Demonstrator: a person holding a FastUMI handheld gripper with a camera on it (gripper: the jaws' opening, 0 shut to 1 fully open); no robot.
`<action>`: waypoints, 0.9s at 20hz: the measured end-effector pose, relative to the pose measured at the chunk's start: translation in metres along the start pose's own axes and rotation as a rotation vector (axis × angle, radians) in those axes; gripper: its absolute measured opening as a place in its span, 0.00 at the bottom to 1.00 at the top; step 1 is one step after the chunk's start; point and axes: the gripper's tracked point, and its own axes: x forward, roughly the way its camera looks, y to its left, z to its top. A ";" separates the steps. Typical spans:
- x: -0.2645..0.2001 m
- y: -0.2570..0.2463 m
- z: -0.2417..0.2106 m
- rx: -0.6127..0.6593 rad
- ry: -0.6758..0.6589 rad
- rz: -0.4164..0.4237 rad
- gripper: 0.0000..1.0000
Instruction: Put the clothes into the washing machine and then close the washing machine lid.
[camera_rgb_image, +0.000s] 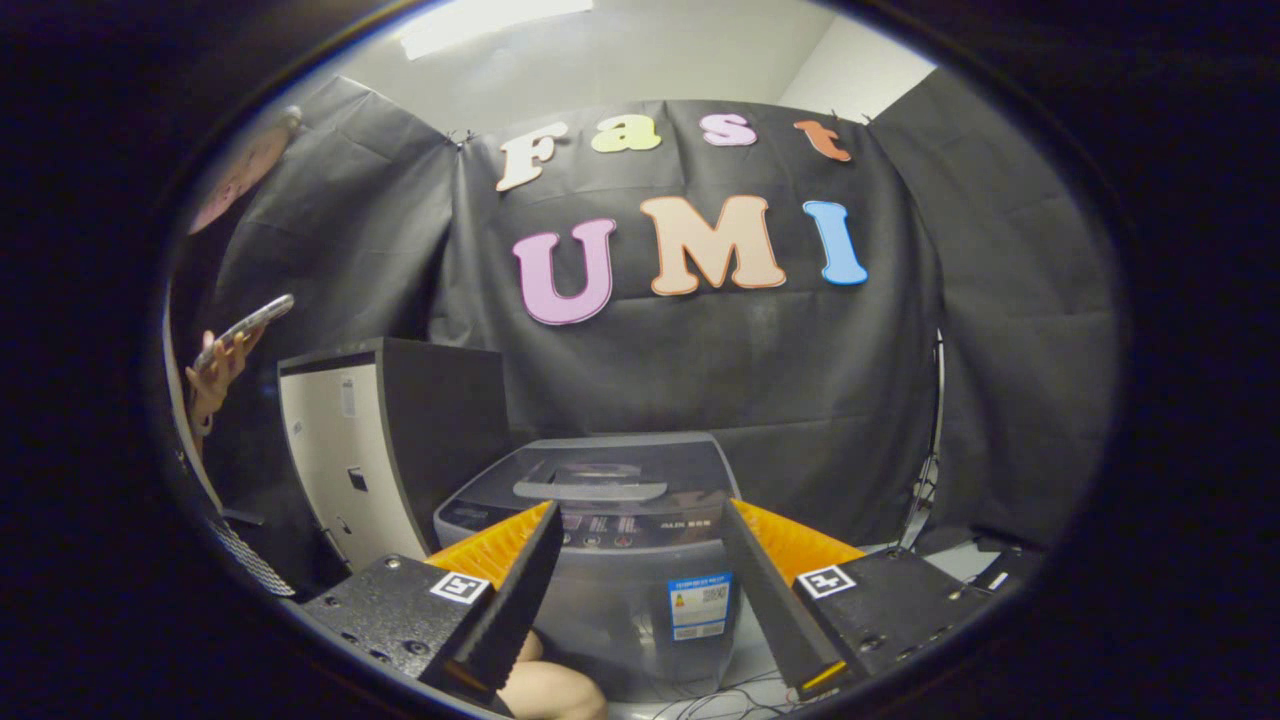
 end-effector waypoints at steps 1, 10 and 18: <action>-0.005 0.000 -0.006 0.010 0.004 -0.001 0.96; -0.033 -0.006 -0.033 0.037 0.053 -0.016 0.95; -0.040 0.008 -0.034 -0.001 0.046 0.033 0.95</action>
